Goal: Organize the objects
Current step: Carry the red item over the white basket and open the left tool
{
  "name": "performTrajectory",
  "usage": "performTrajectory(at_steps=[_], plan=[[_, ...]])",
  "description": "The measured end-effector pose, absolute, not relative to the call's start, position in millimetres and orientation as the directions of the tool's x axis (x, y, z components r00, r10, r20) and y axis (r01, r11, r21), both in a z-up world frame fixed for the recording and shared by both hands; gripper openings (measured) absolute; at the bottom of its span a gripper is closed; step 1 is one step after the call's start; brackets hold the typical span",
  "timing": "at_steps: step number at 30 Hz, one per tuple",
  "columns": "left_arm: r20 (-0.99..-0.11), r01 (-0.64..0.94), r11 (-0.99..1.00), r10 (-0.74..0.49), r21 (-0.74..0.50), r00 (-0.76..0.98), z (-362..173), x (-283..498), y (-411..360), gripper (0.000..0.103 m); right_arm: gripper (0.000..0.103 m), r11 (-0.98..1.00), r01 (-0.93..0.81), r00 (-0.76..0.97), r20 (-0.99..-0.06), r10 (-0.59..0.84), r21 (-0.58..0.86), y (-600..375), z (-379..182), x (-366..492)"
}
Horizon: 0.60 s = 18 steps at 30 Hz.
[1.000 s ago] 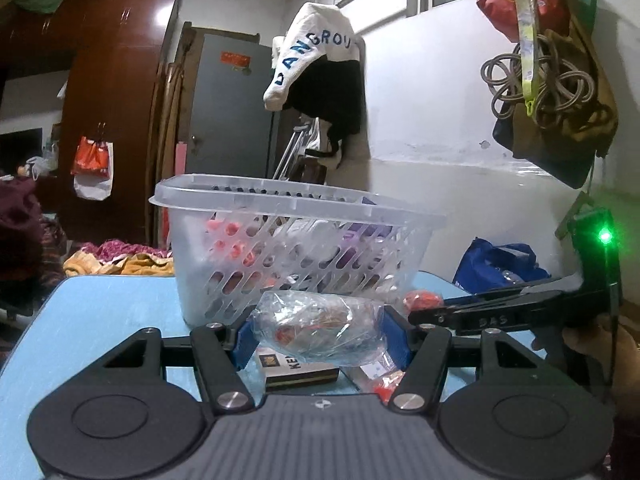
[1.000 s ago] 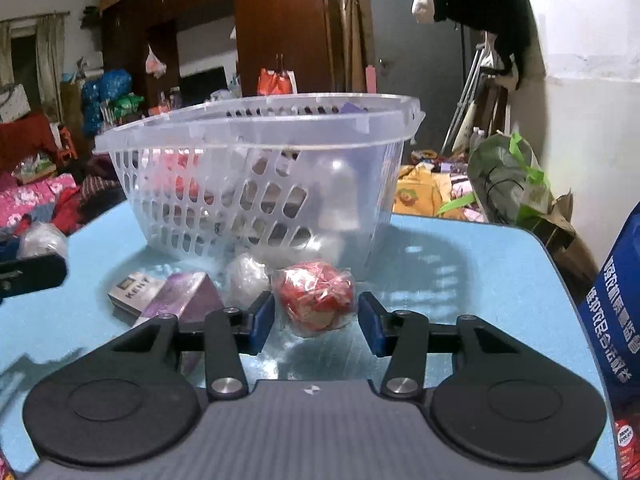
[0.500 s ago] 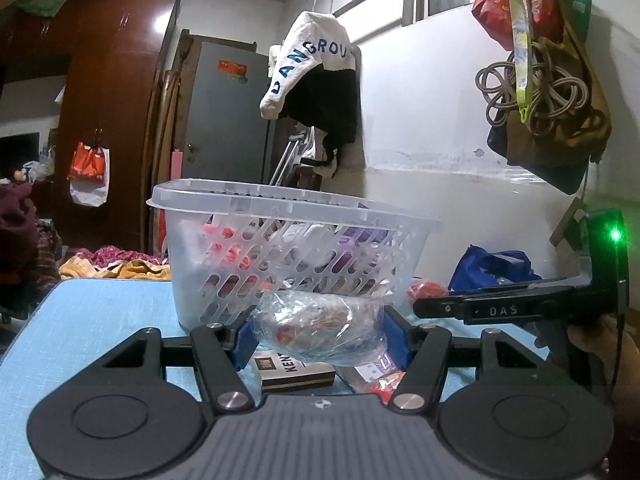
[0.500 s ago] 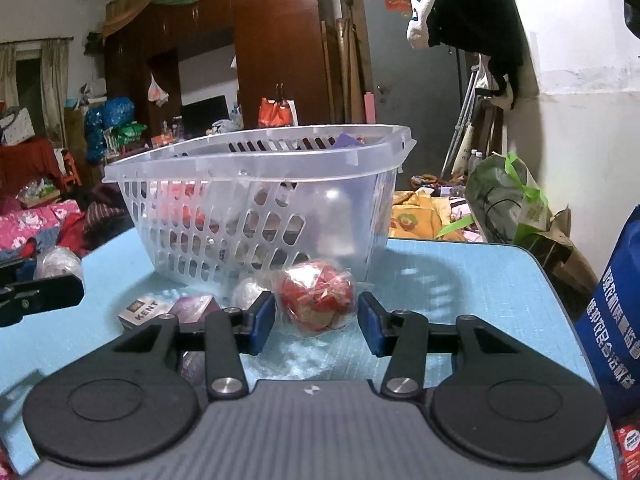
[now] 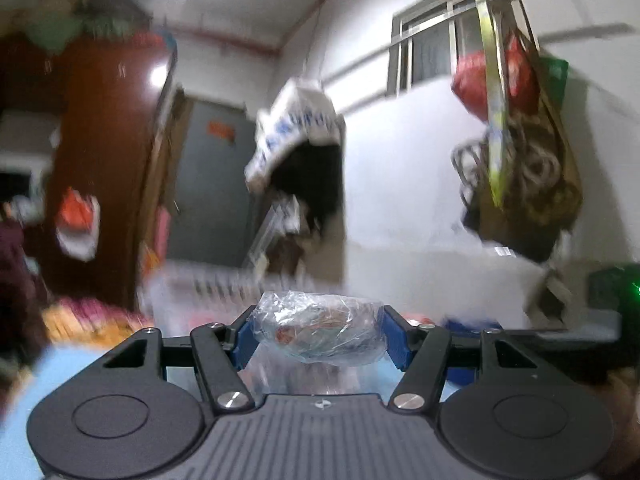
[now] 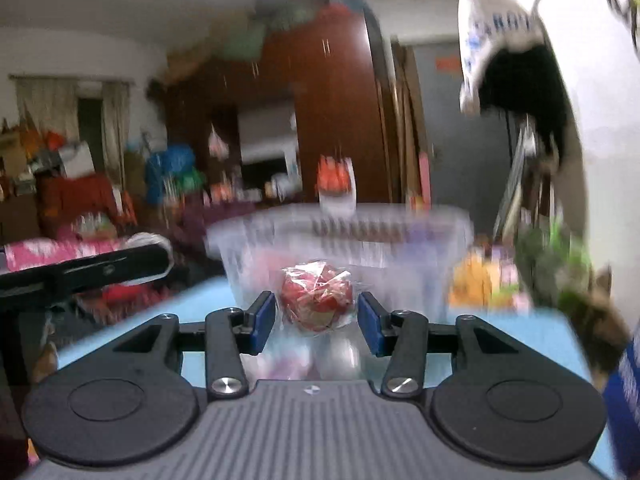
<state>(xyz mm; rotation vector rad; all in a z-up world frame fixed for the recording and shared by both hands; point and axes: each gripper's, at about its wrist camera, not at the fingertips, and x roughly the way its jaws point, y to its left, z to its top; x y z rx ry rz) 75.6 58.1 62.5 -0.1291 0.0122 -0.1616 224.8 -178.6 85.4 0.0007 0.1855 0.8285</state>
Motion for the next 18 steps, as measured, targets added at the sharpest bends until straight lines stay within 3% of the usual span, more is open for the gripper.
performTrajectory(at_steps=[2,5,7,8,9,10,11,13,16,18], plan=[[-0.015,0.135,0.986,-0.137,-0.102,0.99,90.8,95.3,54.8,0.066,0.05,0.7,-0.714,0.691,-0.132,0.71,0.024,-168.8,112.6,232.1],[-0.075,0.061,0.995,-0.067,-0.074,0.995,115.0,143.1,54.9,0.067,0.052,0.724,-0.689,0.716,-0.162,0.679,-0.011,-142.0,140.7,270.2],[-0.143,0.016,0.997,-0.026,-0.073,0.989,117.0,175.1,59.8,0.076,0.053,0.715,-0.699,0.699,-0.216,0.682,-0.003,-125.6,143.8,297.9],[-0.171,-0.001,0.999,-0.008,-0.054,0.985,115.2,188.9,62.7,0.085,0.063,0.71,-0.705,0.69,-0.237,0.684,-0.004,-118.4,142.5,306.8],[-0.186,-0.025,0.998,0.015,-0.051,0.982,113.2,196.2,65.6,0.088,0.072,0.711,-0.703,0.69,-0.248,0.68,-0.003,-114.3,141.0,311.5],[-0.21,-0.052,0.997,0.039,-0.055,0.977,110.4,203.8,69.2,0.088,0.089,0.719,-0.695,0.701,-0.234,0.674,-0.01,-113.5,139.3,312.3],[-0.243,-0.061,0.996,0.044,-0.063,0.969,107.7,209.9,72.5,0.088,0.096,0.73,-0.683,0.718,-0.208,0.665,-0.025,-113.8,137.3,310.2],[-0.263,-0.044,0.995,0.018,-0.093,0.965,104.1,206.0,79.8,0.088,0.097,0.757,-0.652,0.75,-0.197,0.632,-0.053,-118.2,135.2,302.3],[-0.198,-0.02,0.992,-0.005,-0.123,0.98,104.2,172.6,80.4,0.088,0.103,0.753,-0.656,0.747,-0.183,0.639,-0.05,-135.1,137.4,279.9],[-0.188,0.017,0.995,-0.036,-0.1,0.981,99.4,145.6,72.1,0.095,0.103,0.747,-0.664,0.742,-0.158,0.652,-0.033,-148.8,137.2,262.2]])
